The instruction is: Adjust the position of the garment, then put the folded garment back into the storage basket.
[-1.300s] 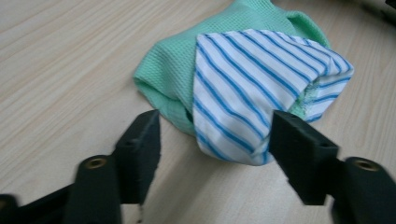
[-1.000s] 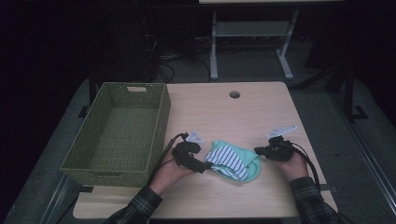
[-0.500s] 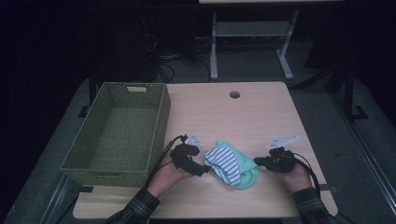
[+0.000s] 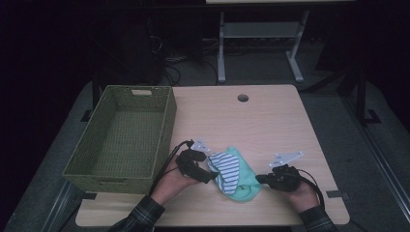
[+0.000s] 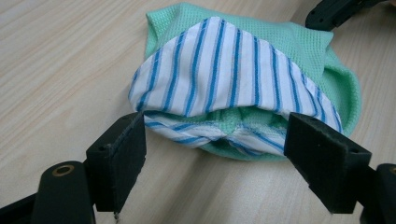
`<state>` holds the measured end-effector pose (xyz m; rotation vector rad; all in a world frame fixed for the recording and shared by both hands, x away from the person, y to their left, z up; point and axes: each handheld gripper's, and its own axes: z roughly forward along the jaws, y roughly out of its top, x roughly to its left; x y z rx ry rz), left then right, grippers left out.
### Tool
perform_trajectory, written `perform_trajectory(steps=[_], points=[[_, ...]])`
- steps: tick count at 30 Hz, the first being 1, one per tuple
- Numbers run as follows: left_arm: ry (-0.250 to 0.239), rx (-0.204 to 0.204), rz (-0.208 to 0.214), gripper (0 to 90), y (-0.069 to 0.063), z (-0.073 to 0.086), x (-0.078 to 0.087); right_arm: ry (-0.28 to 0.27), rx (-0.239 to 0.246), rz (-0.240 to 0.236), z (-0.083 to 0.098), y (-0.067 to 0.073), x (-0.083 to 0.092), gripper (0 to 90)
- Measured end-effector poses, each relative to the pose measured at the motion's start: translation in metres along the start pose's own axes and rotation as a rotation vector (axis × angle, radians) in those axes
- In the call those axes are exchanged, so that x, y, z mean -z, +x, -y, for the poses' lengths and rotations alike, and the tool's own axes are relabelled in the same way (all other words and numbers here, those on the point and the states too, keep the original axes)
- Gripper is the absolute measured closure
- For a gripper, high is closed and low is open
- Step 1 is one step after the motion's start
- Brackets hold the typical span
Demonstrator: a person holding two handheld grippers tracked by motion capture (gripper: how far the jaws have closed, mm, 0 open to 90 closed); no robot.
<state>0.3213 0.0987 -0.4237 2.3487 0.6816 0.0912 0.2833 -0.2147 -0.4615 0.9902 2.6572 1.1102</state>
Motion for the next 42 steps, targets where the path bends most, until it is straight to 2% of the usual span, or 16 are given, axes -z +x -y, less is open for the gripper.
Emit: perform_trajectory(steps=[4, 8, 12, 14, 16, 19, 21, 25, 30, 34, 38, 39, 42], points=[[-0.002, -0.007, 0.001, 20.6, 0.000, -0.001, 0.000, -0.022, -0.013, 0.025, 0.000, -0.004, 0.005, 89.6], [-0.014, -0.001, 0.004, 20.6, -0.002, -0.002, -0.001, -0.047, -0.038, 0.068, 0.002, -0.012, 0.010, 81.2], [-0.004, -0.030, 0.008, 20.6, -0.002, -0.003, -0.002, -0.064, -0.068, 0.142, 0.005, -0.024, 0.014, 62.7], [-0.009, -0.030, 0.012, 20.5, -0.004, -0.004, -0.003, -0.078, -0.092, 0.187, 0.008, -0.032, 0.014, 52.5], [-0.002, -0.047, 0.018, 20.5, -0.004, -0.006, -0.002, -0.079, -0.109, 0.230, 0.010, -0.039, 0.014, 45.6], [-0.015, -0.045, 0.025, 20.5, -0.007, -0.008, -0.004, -0.099, -0.132, 0.284, 0.014, -0.047, 0.018, 33.8], [-0.003, -0.067, 0.029, 20.4, -0.006, -0.009, -0.004, -0.102, -0.153, 0.307, 0.017, -0.052, 0.020, 29.3], [-0.010, -0.075, 0.034, 20.4, -0.009, -0.011, -0.005, -0.103, -0.191, 0.328, 0.022, -0.061, 0.022, 24.9], [0.005, -0.111, 0.045, 20.0, -0.012, -0.015, -0.009, -0.094, -0.212, 0.345, 0.026, -0.066, 0.021, 21.2], [0.025, -0.134, 0.055, 19.7, -0.015, -0.016, -0.017, -0.064, -0.198, 0.377, 0.027, -0.067, 0.017, 18.6], [0.047, -0.148, 0.056, 19.3, -0.017, -0.016, -0.026, -0.067, -0.207, 0.370, 0.027, -0.067, 0.017, 17.6], [0.067, -0.166, 0.056, 19.2, -0.017, -0.017, -0.027, -0.068, -0.211, 0.367, 0.028, -0.068, 0.017, 17.0], [0.087, -0.189, 0.044, 18.8, -0.018, -0.015, -0.033, -0.080, -0.205, 0.368, 0.029, -0.068, 0.016, 16.0]])
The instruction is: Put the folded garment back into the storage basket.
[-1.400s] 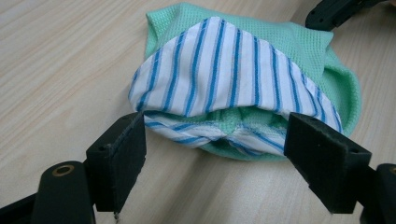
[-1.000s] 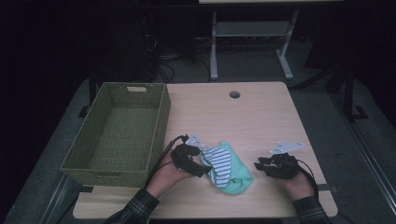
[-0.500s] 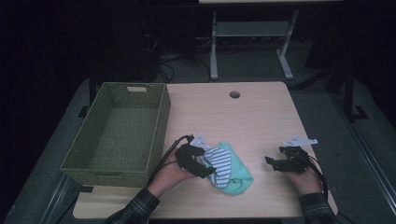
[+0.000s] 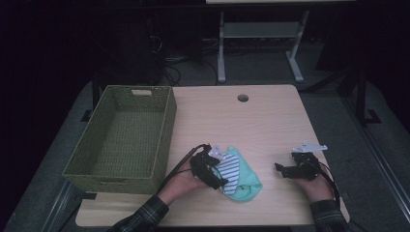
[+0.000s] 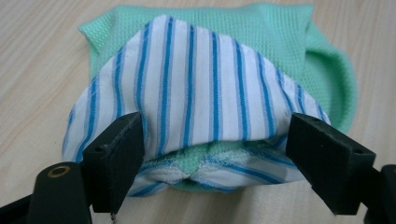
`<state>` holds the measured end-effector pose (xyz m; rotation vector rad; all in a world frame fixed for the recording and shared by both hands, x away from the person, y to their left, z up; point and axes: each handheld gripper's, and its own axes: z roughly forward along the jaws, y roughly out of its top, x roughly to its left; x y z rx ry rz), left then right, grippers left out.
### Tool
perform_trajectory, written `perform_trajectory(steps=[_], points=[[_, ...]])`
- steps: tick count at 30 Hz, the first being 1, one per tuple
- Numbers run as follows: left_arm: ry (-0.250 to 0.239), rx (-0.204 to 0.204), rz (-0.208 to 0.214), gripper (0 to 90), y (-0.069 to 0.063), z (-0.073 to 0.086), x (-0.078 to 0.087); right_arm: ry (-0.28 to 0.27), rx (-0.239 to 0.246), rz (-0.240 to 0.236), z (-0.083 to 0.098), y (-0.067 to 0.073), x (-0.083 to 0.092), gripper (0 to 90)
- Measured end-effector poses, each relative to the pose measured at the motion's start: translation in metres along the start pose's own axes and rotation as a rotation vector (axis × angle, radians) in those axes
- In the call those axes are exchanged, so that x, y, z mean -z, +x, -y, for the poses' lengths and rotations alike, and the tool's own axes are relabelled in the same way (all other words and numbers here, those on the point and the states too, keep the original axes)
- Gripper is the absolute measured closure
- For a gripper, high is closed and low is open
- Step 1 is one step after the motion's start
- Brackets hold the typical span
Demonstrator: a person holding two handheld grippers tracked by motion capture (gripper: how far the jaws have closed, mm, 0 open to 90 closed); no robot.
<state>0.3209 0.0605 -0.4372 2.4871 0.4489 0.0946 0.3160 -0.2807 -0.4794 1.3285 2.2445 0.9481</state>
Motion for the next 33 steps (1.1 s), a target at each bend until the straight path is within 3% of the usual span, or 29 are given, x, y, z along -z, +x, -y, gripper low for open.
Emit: perform_trajectory(steps=[10, 19, 26, 29, 33], points=[[0.063, -0.013, 0.013, 15.5, 0.000, 0.005, -0.015, -0.023, -0.005, 0.005, 0.003, 0.000, -0.001, 13.4], [0.072, -0.030, 0.003, 12.8, -0.003, 0.005, -0.019, -0.023, -0.006, 0.006, 0.003, 0.000, -0.001, 13.2], [0.079, -0.015, -0.003, 14.3, -0.004, 0.004, -0.020, -0.023, -0.006, 0.006, 0.003, 0.000, -0.001, 13.2], [0.087, -0.011, -0.002, 18.1, -0.005, 0.003, -0.019, -0.021, -0.009, 0.007, 0.003, 0.001, -0.001, 13.1], [0.088, -0.013, 0.005, 31.5, -0.006, 0.001, -0.017, -0.022, -0.010, 0.007, 0.003, 0.001, -0.001, 13.1]])
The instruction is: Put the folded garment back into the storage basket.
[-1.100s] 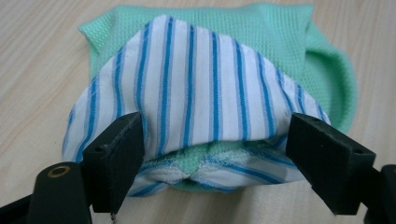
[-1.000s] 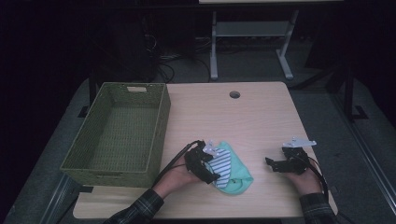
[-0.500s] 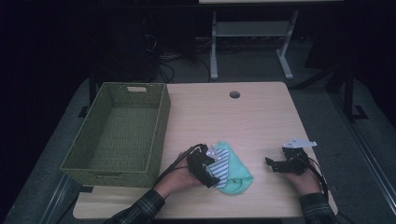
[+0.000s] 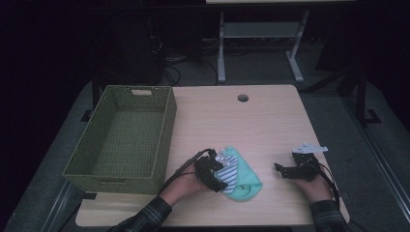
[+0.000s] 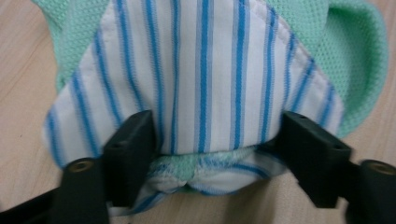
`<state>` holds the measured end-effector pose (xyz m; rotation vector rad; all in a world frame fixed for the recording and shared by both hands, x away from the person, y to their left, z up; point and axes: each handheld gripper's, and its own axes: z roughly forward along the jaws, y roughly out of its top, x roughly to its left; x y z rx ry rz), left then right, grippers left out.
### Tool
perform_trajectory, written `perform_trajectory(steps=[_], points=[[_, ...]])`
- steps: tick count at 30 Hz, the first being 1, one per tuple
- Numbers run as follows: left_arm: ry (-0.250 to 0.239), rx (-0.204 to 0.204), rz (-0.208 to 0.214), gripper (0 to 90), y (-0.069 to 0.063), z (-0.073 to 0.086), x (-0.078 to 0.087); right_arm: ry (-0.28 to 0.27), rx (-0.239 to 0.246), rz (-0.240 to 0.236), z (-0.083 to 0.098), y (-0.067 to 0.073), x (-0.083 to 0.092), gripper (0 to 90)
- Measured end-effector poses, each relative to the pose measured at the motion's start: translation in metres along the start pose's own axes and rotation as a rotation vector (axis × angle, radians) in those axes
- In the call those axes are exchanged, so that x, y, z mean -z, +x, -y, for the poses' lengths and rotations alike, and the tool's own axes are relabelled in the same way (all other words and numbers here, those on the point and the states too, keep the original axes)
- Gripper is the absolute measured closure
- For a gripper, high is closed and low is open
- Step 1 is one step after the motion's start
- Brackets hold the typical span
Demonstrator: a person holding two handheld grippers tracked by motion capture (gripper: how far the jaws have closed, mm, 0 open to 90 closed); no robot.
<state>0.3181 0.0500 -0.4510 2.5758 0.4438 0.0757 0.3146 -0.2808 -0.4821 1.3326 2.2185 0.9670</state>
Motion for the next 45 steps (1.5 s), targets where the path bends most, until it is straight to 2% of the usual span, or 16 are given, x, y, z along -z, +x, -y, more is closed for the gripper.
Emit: perform_trajectory(steps=[3, 7, 18, 28, 31, 33, 45], points=[[-0.003, -0.005, 0.009, 43.5, 0.000, -0.001, 0.001, 0.000, 0.000, 0.000, 0.000, 0.000, 0.000, 13.1], [0.005, -0.003, 0.020, 55.0, 0.001, -0.002, 0.003, 0.000, -0.001, 0.000, 0.000, 0.000, 0.000, 13.1], [0.011, 0.008, 0.039, 70.1, 0.003, -0.003, 0.003, 0.000, 0.000, 0.000, 0.000, 0.000, 0.000, 13.1], [0.007, 0.049, 0.067, 72.4, 0.008, -0.004, 0.008, 0.001, 0.002, 0.000, 0.000, 0.000, 0.000, 13.1], [0.005, 0.049, 0.070, 72.4, 0.008, -0.005, 0.011, 0.000, 0.002, 0.000, 0.000, 0.000, 0.000, 13.1], [-0.016, 0.049, 0.069, 72.3, 0.007, -0.009, 0.019, 0.001, 0.001, 0.000, 0.000, 0.000, 0.000, 13.1], [-0.052, 0.073, 0.087, 72.2, 0.012, -0.018, 0.043, -0.001, 0.004, 0.001, 0.000, 0.000, 0.000, 13.1]])
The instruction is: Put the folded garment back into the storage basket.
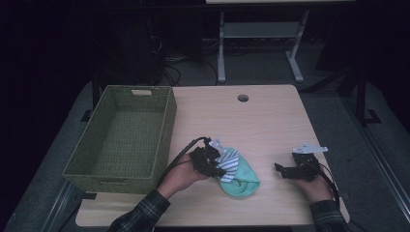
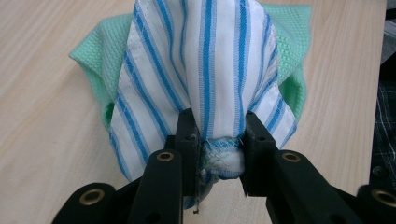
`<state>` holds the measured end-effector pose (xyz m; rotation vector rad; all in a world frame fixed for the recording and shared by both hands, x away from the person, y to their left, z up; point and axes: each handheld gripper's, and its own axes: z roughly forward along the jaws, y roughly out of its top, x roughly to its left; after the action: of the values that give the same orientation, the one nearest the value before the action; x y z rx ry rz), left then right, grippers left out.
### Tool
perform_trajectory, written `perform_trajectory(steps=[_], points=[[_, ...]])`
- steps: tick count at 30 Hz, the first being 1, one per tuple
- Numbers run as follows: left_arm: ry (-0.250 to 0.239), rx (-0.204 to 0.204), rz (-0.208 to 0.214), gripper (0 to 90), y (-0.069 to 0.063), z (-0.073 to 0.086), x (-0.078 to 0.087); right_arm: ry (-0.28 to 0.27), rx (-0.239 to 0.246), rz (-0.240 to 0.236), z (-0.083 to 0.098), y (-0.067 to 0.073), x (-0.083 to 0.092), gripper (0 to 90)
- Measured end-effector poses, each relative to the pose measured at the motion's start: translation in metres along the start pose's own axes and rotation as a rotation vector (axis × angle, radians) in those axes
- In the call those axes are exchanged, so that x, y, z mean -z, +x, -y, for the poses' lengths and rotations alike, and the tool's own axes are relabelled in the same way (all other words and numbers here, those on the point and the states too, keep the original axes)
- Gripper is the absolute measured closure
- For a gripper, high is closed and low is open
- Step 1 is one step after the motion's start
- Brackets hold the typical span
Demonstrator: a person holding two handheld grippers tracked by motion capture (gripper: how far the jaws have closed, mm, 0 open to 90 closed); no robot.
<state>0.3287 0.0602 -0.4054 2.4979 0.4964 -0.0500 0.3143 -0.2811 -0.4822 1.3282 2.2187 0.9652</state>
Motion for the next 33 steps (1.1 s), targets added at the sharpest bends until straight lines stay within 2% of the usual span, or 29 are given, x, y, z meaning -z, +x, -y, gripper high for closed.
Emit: perform_trajectory(steps=[25, 33], points=[[-0.042, -0.001, -0.018, 72.1, 0.004, -0.025, 0.054, 0.003, -0.004, -0.001, 0.000, 0.000, 0.000, 13.1], [-0.043, -0.007, -0.041, 72.0, 0.008, -0.029, 0.074, 0.003, -0.004, -0.001, 0.000, 0.000, 0.000, 13.1]])
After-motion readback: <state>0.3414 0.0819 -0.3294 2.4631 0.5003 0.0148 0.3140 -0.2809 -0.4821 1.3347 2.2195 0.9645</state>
